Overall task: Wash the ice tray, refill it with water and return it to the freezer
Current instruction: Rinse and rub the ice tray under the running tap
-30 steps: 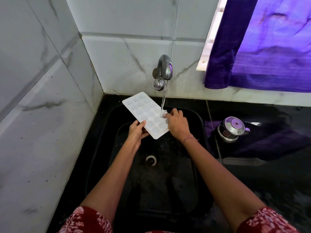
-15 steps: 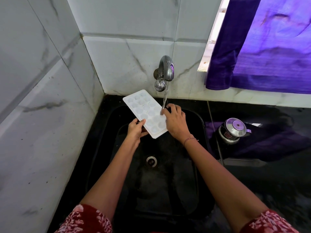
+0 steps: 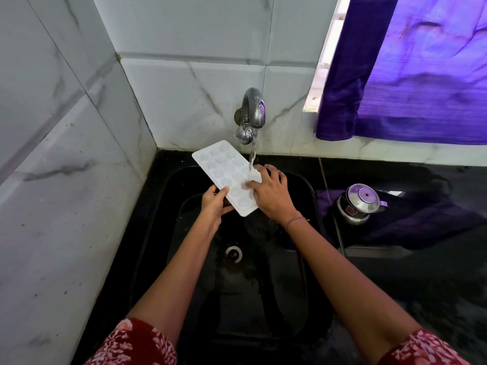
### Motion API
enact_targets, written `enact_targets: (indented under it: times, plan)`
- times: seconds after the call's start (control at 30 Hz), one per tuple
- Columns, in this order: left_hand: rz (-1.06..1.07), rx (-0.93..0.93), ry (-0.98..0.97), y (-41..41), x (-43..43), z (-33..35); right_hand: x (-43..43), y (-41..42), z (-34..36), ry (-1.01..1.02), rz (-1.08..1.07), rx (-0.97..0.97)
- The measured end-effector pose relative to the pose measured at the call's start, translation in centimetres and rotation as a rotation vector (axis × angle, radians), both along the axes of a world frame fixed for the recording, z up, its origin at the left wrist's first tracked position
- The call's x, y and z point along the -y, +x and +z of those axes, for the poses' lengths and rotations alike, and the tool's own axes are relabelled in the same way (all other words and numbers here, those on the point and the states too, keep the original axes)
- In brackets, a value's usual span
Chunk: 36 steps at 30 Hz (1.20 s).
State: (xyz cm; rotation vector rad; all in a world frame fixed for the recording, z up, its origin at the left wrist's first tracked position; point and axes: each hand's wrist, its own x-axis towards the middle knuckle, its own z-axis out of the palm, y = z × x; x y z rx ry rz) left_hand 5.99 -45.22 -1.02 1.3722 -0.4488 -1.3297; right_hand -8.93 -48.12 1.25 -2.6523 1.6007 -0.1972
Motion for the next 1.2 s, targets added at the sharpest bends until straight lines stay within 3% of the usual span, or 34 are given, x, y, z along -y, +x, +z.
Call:
enact_targets:
  times: [0.57,0.7,0.83,1.07,1.2]
  plan:
    - [-0.006,-0.082,-0.012,-1.0,0.4,-0.2,0.2,-0.4,-0.1,0.009,0.009,-0.06]
    - [-0.039,-0.086,-0.028,-1.6,0.7,0.1,0.1,-0.6,-0.1,-0.034,0.037,0.038]
    - [-0.04,-0.096,-0.029,-2.1,1.3,0.3,-0.3,-0.8,-0.8,-0.09,0.019,0.013]
    - [-0.04,-0.118,-0.045,-2.1,2.0,-0.1,0.0,-1.1,-0.6,-0.007,0.058,-0.068]
    - [-0.016,-0.114,-0.046,-2.1,1.8,-0.3,-0.1,-0.5,-0.8,-0.026,0.043,-0.008]
